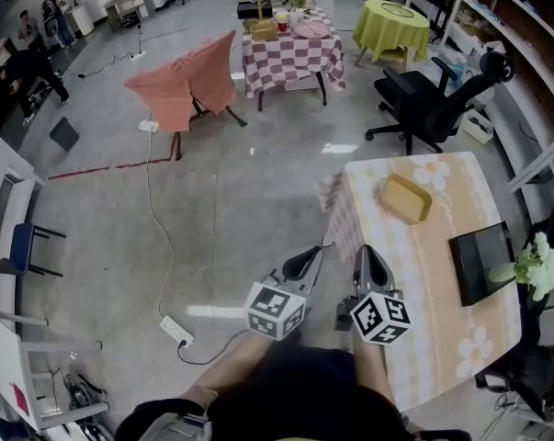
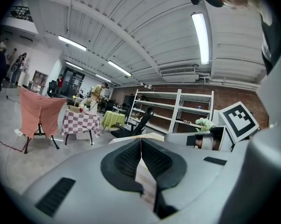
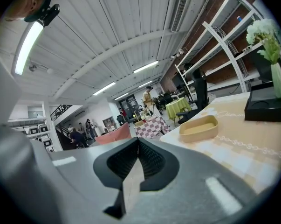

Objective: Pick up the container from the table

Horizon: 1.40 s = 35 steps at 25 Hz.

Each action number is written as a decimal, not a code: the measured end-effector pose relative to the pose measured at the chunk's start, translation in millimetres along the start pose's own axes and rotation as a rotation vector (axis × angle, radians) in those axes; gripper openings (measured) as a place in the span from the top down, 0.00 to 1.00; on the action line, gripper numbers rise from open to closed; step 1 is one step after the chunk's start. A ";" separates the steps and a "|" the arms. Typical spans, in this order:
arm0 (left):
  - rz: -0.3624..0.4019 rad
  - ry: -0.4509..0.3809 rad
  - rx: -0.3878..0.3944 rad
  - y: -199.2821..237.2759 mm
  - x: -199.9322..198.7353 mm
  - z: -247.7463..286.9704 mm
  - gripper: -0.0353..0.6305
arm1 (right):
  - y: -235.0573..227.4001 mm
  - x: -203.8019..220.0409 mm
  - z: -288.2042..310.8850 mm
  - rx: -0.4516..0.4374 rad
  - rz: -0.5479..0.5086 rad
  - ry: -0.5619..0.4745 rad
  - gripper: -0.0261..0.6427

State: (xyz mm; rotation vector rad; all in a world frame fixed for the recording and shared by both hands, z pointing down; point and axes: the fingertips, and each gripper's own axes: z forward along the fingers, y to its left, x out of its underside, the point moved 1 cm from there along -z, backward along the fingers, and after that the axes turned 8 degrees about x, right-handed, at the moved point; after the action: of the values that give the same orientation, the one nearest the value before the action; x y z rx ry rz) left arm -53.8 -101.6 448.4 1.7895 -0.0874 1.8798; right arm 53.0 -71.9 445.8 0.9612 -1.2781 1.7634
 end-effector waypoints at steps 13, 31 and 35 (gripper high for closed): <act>-0.003 0.008 0.001 34.1 0.0 4.7 0.93 | 4.6 12.4 25.2 0.024 0.011 0.006 0.95; -0.026 0.001 -0.051 48.6 5.5 -1.4 0.93 | 5.3 16.3 37.9 0.001 0.006 0.041 0.95; -0.027 -0.005 -0.076 58.9 4.1 -4.6 0.93 | 8.8 17.0 45.2 -0.010 0.006 0.043 0.95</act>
State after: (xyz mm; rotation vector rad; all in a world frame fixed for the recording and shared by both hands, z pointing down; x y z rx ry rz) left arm -82.5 -148.7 470.1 1.7361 -0.1339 1.8296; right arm 44.2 -115.1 467.3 0.9102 -1.2628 1.7718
